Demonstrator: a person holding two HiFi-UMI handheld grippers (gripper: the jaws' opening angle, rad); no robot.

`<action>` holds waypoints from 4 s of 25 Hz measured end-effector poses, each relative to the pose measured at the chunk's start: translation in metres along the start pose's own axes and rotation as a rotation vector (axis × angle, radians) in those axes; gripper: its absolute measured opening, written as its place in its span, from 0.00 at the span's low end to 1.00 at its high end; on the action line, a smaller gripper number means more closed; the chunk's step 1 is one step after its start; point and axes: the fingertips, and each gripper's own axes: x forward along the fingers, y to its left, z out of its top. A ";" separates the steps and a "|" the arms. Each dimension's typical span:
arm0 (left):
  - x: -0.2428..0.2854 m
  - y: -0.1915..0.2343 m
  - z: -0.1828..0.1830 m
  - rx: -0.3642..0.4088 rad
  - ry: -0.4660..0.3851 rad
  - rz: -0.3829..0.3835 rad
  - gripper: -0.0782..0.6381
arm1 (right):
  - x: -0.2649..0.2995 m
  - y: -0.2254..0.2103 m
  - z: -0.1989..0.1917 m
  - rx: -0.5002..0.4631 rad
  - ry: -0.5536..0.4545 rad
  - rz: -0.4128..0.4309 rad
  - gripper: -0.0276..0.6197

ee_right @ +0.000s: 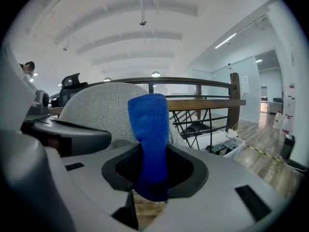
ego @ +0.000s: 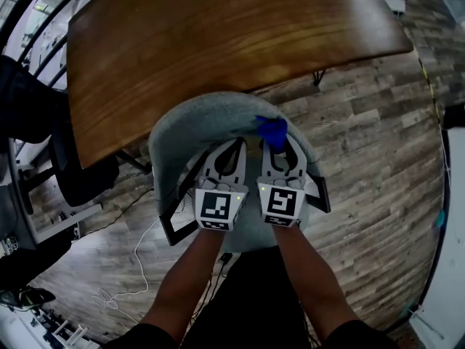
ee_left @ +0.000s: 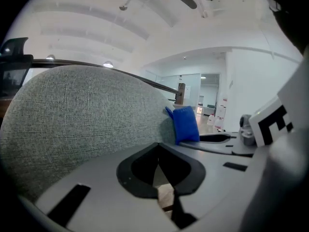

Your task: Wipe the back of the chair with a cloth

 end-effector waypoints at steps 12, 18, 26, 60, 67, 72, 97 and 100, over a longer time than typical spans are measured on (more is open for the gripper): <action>-0.030 0.017 -0.021 -0.038 -0.001 0.069 0.12 | -0.009 0.037 -0.007 -0.037 -0.031 0.105 0.24; -0.070 0.058 -0.044 -0.108 -0.014 0.204 0.12 | -0.008 0.112 -0.019 -0.077 -0.040 0.294 0.24; -0.129 0.105 -0.083 -0.214 -0.037 0.447 0.12 | -0.008 0.202 -0.033 -0.157 -0.107 0.539 0.24; -0.167 0.140 -0.108 -0.262 -0.086 0.661 0.12 | 0.015 0.268 -0.066 -0.152 -0.134 0.724 0.24; -0.146 0.139 -0.106 -0.209 -0.079 0.588 0.12 | 0.027 0.248 -0.064 -0.142 -0.135 0.629 0.24; -0.134 0.140 -0.107 -0.180 -0.068 0.532 0.12 | 0.036 0.230 -0.065 -0.120 -0.116 0.560 0.24; -0.056 0.102 -0.101 -0.106 -0.065 0.329 0.12 | 0.055 0.115 -0.069 -0.073 -0.108 0.258 0.24; -0.046 0.092 -0.106 -0.103 -0.028 0.296 0.12 | 0.054 0.105 -0.071 -0.048 -0.100 0.225 0.24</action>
